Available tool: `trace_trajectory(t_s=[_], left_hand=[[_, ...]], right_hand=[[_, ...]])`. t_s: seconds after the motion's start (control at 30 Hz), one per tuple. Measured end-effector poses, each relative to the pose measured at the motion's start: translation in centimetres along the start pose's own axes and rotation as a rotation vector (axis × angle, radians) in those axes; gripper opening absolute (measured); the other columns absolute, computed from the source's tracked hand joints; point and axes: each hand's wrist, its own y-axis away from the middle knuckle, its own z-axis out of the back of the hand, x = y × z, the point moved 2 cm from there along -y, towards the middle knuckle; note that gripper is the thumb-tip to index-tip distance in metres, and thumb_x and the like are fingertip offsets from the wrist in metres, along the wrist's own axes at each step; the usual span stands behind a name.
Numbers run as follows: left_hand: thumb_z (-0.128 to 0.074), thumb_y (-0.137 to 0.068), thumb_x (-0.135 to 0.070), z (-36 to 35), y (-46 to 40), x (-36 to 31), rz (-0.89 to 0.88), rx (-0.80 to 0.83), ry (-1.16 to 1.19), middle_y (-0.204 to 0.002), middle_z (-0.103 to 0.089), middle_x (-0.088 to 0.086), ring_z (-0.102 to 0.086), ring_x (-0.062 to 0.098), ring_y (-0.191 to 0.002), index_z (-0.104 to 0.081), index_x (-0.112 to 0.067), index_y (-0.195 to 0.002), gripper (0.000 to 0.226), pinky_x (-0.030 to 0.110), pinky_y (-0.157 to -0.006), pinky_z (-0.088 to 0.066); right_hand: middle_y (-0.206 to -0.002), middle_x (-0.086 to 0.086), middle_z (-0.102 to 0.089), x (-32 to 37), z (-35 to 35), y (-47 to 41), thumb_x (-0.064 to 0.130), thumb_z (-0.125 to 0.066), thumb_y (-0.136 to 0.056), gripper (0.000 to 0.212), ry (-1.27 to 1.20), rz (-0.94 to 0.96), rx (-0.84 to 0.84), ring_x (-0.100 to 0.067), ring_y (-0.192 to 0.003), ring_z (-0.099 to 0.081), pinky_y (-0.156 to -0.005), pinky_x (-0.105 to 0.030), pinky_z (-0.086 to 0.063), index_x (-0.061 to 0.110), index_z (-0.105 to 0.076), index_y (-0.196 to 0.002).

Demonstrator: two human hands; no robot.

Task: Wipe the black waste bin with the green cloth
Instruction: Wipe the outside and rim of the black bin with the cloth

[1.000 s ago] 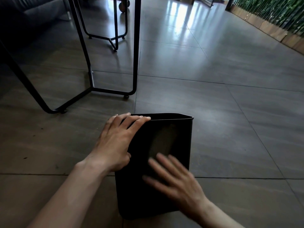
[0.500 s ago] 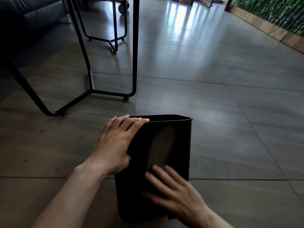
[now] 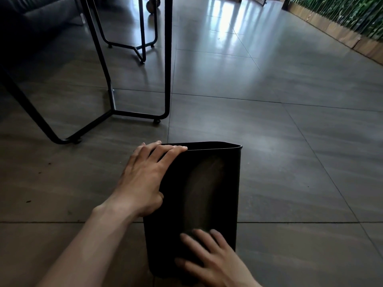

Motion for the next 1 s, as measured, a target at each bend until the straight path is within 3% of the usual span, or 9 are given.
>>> trace_trajectory(t_s=[0.07,0.2,0.37,0.43,0.57,0.7,0.77,0.87,1.0], left_hand=[[-0.076,-0.056,-0.011,0.1,-0.1,0.1,0.000,0.007,-0.002,-0.150,-0.029,-0.023,-0.013,0.013,-0.149,-0.014,-0.047,-0.150,0.119,0.038,-0.125,-0.005],[-0.075,-0.058,-0.011,0.1,0.0,0.0,-0.001,0.001,0.028,-0.149,-0.030,-0.023,-0.013,0.013,-0.148,-0.014,-0.048,-0.150,0.116,0.037,-0.125,-0.003],[-0.072,-0.059,-0.013,0.2,0.2,-0.1,-0.004,-0.016,0.034,-0.148,-0.032,-0.023,-0.016,0.014,-0.147,-0.017,-0.048,-0.150,0.112,0.036,-0.125,-0.004],[-0.071,-0.059,-0.013,0.2,0.2,-0.2,-0.006,-0.023,0.045,-0.148,-0.033,-0.022,-0.016,0.014,-0.147,-0.018,-0.047,-0.150,0.110,0.038,-0.125,-0.006],[-0.069,-0.060,-0.011,0.2,0.3,-0.2,-0.003,-0.039,0.040,-0.147,-0.036,-0.020,-0.018,0.015,-0.147,-0.021,-0.046,-0.150,0.108,0.039,-0.125,-0.007],[-0.069,-0.060,-0.009,0.1,0.3,-0.1,-0.006,-0.055,0.051,-0.148,-0.038,-0.019,-0.020,0.016,-0.148,-0.023,-0.045,-0.150,0.107,0.039,-0.125,-0.007],[-0.068,-0.059,-0.009,0.1,0.2,-0.1,-0.004,-0.054,0.043,-0.147,-0.037,-0.020,-0.020,0.016,-0.148,-0.022,-0.045,-0.150,0.108,0.039,-0.125,-0.006],[-0.069,-0.058,-0.010,0.1,0.0,-0.1,-0.008,-0.044,0.052,-0.147,-0.038,-0.019,-0.020,0.018,-0.148,-0.024,-0.044,-0.150,0.108,0.041,-0.125,-0.006],[-0.069,-0.059,-0.012,0.1,0.1,-0.1,-0.016,-0.040,0.060,-0.146,-0.035,-0.021,-0.018,0.016,-0.148,-0.021,-0.045,-0.150,0.109,0.040,-0.125,-0.004]], right_hand=[[-0.135,-0.003,-0.066,-1.7,2.2,-0.1,0.035,-0.057,-0.082,0.046,-0.177,-0.114,0.102,-0.021,-0.104,-0.072,-0.078,-0.030,-0.061,0.050,-0.065,-0.124],[-0.124,0.005,-0.042,-6.7,7.2,-2.3,0.034,-0.060,-0.072,0.073,-0.598,-0.329,0.140,-0.018,-0.112,-0.054,-0.094,-0.034,-0.054,0.045,-0.049,-0.143],[-0.098,0.007,-0.061,-11.4,10.7,-6.2,0.026,-0.094,-0.070,0.046,-0.603,-0.693,-0.444,-0.013,-0.089,-0.060,-0.076,-0.012,-0.045,0.022,-0.063,-0.103],[-0.098,0.004,-0.062,-10.8,10.6,-7.6,0.019,-0.089,-0.077,0.030,-0.498,-0.731,-0.636,-0.016,-0.091,-0.061,-0.079,-0.022,-0.051,0.017,-0.069,-0.099],[-0.133,-0.008,-0.064,-6.2,7.0,-8.6,0.028,-0.067,-0.096,0.026,-0.217,-0.618,-0.600,-0.031,-0.130,-0.055,-0.098,-0.049,-0.046,0.019,-0.072,-0.120],[-0.167,-0.016,-0.032,-2.9,2.0,-6.3,0.063,-0.062,-0.089,0.077,-0.004,-0.473,-0.260,-0.032,-0.157,-0.025,-0.111,-0.056,-0.031,0.022,-0.047,-0.153],[-0.169,-0.016,-0.025,-2.2,0.6,-4.9,0.057,-0.064,-0.087,0.083,0.051,-0.382,-0.167,-0.032,-0.157,-0.022,-0.112,-0.054,-0.031,0.021,-0.039,-0.158],[-0.169,-0.013,-0.028,-1.2,-1.2,-2.0,0.032,-0.046,-0.103,0.058,0.130,-0.117,-0.131,-0.031,-0.159,-0.019,-0.114,-0.051,-0.034,0.022,-0.036,-0.159],[-0.161,-0.011,-0.037,-3.1,0.2,-0.2,0.017,-0.034,-0.110,0.048,0.163,0.218,-0.087,-0.036,-0.158,-0.017,-0.110,-0.042,-0.049,0.029,-0.040,-0.156]])
